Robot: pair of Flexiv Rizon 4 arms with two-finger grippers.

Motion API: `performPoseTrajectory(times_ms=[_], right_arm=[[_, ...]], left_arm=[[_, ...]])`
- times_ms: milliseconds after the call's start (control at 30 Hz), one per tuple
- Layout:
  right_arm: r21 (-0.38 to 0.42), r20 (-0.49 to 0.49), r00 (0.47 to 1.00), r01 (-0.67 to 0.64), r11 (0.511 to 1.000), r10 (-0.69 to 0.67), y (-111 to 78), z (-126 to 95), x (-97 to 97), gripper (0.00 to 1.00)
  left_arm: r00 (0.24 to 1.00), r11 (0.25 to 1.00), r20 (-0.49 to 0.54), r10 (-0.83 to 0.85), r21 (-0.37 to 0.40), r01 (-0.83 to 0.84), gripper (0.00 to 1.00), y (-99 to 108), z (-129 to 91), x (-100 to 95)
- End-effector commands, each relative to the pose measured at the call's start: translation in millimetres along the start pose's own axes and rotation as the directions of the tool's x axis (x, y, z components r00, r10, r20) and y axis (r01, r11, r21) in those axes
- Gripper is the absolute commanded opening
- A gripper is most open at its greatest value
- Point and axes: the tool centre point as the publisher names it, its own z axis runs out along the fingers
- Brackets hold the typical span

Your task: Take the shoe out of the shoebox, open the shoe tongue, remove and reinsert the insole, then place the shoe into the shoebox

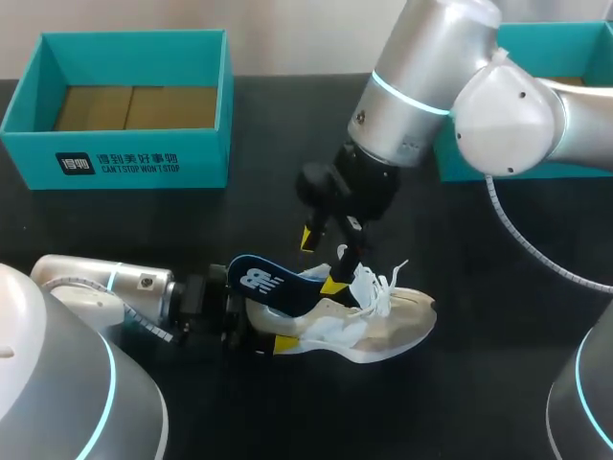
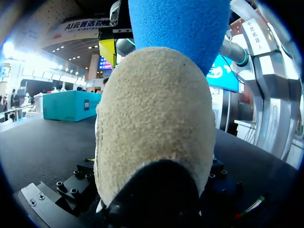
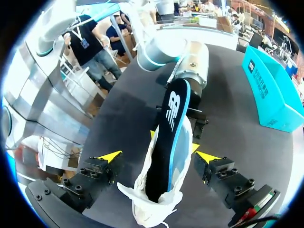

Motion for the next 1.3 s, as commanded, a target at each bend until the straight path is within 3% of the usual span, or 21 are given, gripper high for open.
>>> performPoseTrajectory(times_ms=[33, 200, 500, 767, 1100, 1300], right_arm=[[0.001, 0.003, 1.000, 0.000, 1.000, 0.000, -0.2, 1, 0.9, 1.00], [0.001, 0.003, 1.000, 0.000, 1.000, 0.000, -0.2, 1, 0.9, 1.00], [-0.108, -0.022, 0.992, -0.127, 0.986, 0.126, 12.7, 6, -2.8, 1.00], [-0.050, 0.040, 0.952, -0.300, 0.953, 0.302, 21.3, 17, -0.2, 1.00], [-0.004, 0.075, 0.927, -0.367, 0.930, 0.367, 27.2, 25, -5.2, 1.00], [-0.023, 0.089, 0.918, -0.387, 0.922, 0.387, 21.0, 33, -8.0, 1.00]], left_arm=[[1.000, 1.000, 0.003, 0.000, 0.000, 0.000, 0.00, 2, 0, -1.1], [1.000, 1.000, 0.003, 0.000, 0.000, 0.000, 0.00, 2, 0, -1.1], [1.000, 1.000, 0.003, 0.000, 0.000, 0.000, 0.00, 2, 0, -1.1], [1.000, 1.000, 0.003, 0.000, 0.000, 0.000, 0.00, 2, 0, -1.1], [1.000, 1.000, 0.003, 0.000, 0.000, 0.000, 0.00, 2, 0, -1.1], [1.000, 1.000, 0.003, 0.000, 0.000, 0.000, 0.00, 2, 0, -1.1]])
